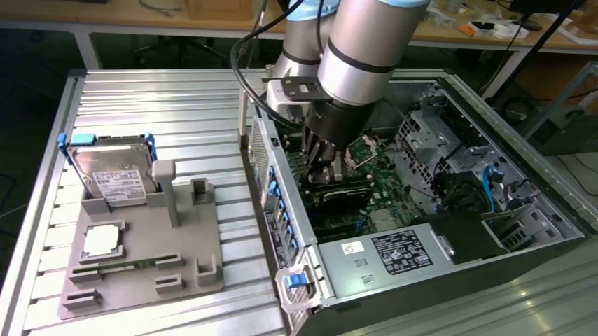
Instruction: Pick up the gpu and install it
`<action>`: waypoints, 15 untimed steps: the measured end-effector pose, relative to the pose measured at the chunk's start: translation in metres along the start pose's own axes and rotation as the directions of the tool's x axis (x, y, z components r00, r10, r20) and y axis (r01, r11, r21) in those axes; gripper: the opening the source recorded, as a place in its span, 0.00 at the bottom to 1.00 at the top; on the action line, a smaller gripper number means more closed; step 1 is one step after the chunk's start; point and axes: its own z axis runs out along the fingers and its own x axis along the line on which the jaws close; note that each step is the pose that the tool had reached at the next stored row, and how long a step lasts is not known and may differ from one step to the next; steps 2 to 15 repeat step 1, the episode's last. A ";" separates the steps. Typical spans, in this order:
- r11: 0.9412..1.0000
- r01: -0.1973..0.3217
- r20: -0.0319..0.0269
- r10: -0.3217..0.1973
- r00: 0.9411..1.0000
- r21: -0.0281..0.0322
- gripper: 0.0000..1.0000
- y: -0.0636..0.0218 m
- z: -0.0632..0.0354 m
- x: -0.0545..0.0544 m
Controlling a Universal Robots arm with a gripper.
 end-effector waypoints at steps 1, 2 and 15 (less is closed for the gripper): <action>1.000 0.000 0.000 0.000 1.000 0.000 0.11 0.0000 0.0000 0.000; 1.000 0.000 0.000 0.000 1.000 0.000 0.11 0.0000 0.0000 0.000; 1.000 0.000 0.000 0.000 1.000 0.000 0.11 0.0000 0.0000 0.000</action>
